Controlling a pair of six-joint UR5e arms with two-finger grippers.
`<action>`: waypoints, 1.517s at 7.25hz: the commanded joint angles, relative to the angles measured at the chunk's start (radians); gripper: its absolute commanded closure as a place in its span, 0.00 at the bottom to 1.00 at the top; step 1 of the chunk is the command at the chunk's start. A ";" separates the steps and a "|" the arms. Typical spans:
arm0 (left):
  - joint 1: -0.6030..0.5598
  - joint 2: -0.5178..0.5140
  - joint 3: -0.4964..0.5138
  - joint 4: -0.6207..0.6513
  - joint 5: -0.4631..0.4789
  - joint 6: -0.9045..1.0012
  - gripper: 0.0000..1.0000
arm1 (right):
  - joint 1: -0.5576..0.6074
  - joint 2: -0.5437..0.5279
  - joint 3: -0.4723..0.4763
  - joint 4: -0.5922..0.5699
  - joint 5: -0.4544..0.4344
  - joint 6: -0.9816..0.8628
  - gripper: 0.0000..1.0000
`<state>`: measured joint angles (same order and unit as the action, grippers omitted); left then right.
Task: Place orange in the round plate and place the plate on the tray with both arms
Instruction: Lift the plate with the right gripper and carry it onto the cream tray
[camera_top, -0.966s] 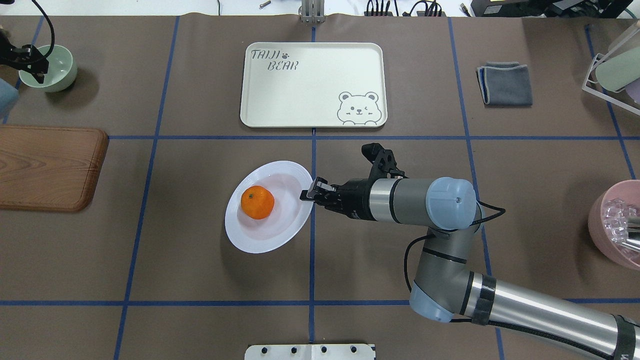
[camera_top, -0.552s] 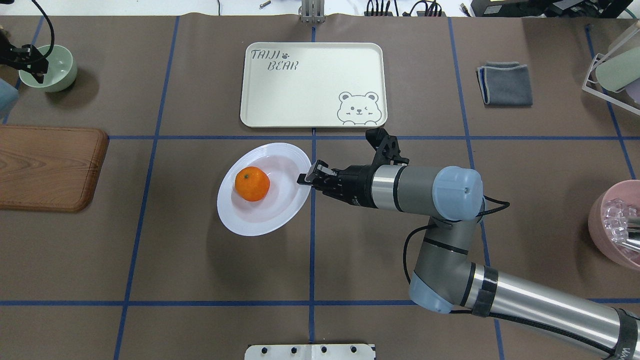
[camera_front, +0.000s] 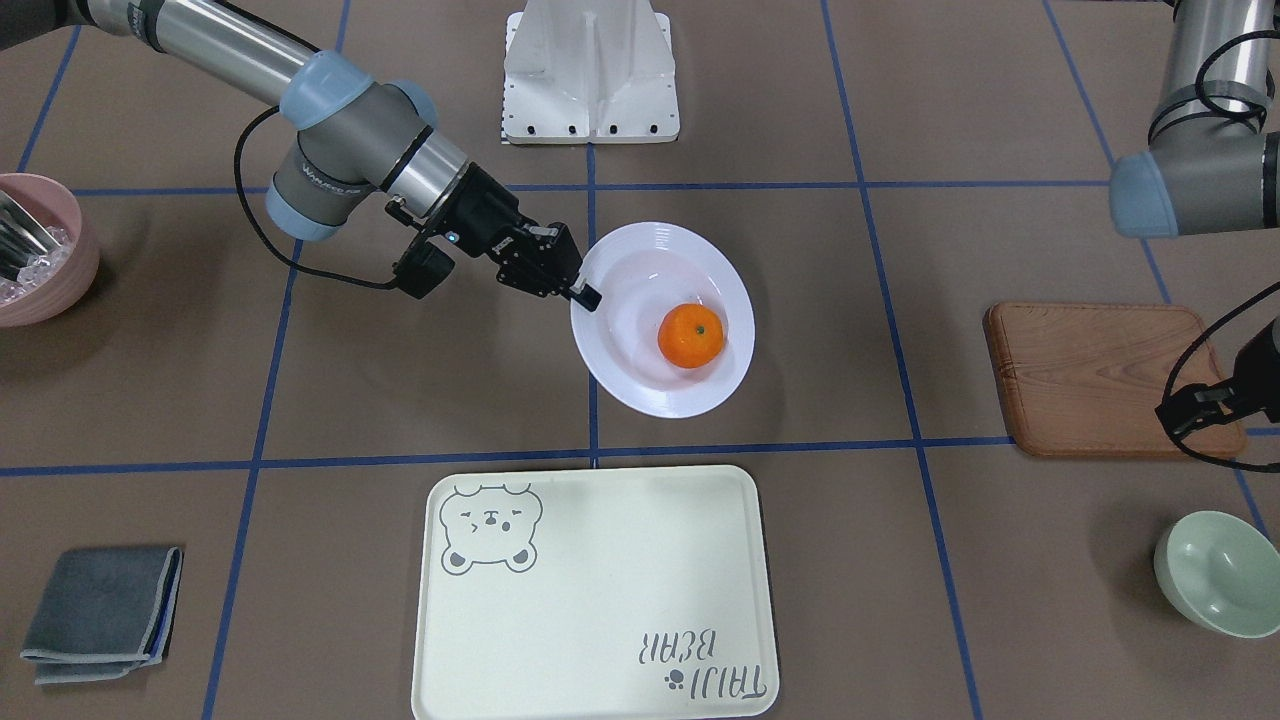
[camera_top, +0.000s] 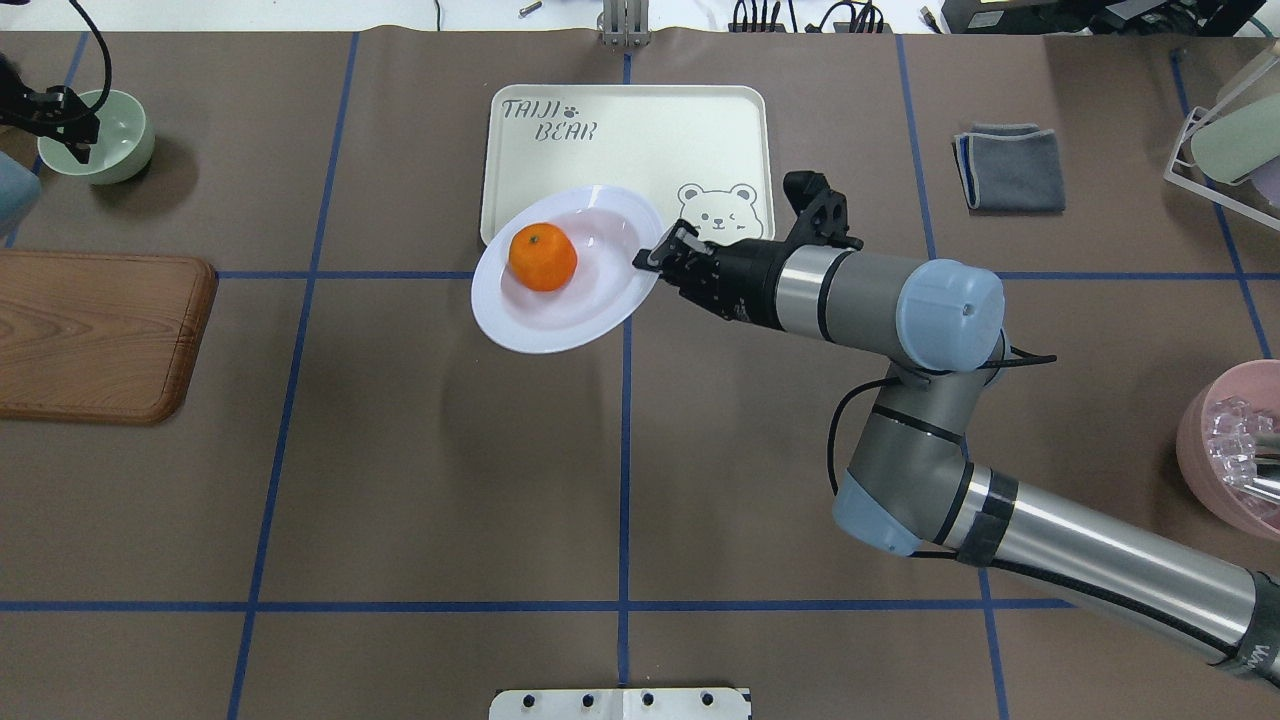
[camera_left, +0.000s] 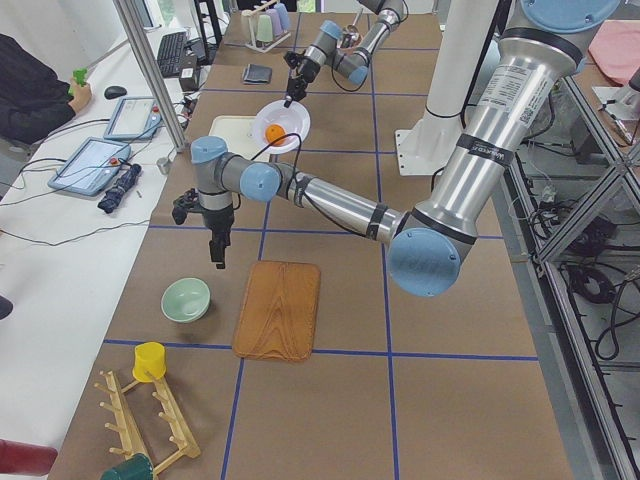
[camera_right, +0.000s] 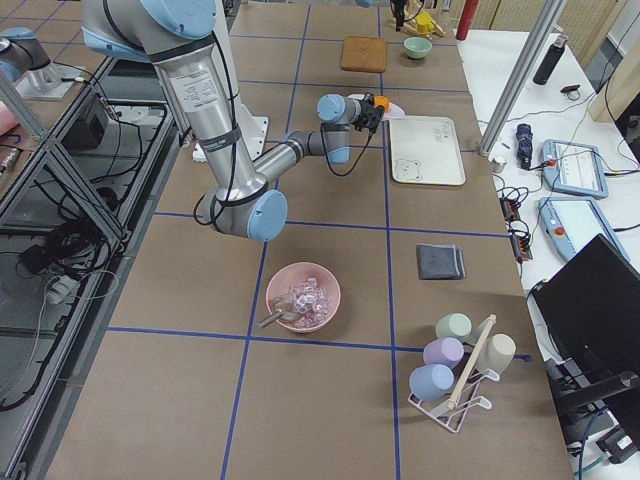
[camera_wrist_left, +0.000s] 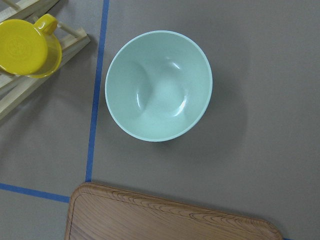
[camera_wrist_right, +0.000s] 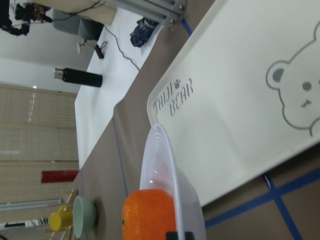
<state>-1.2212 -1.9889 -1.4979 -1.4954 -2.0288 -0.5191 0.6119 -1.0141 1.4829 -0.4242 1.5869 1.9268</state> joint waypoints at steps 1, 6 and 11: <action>0.000 -0.002 0.005 0.000 0.001 0.001 0.02 | 0.061 0.148 -0.199 -0.033 -0.050 0.044 1.00; 0.000 -0.002 0.011 0.000 0.001 -0.002 0.02 | 0.101 0.339 -0.553 -0.065 -0.061 0.046 1.00; 0.000 -0.007 0.013 0.000 0.022 -0.004 0.02 | 0.085 0.330 -0.567 -0.067 -0.050 0.035 0.01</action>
<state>-1.2210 -1.9952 -1.4850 -1.4957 -2.0079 -0.5229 0.7011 -0.6736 0.9101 -0.4886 1.5365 1.9687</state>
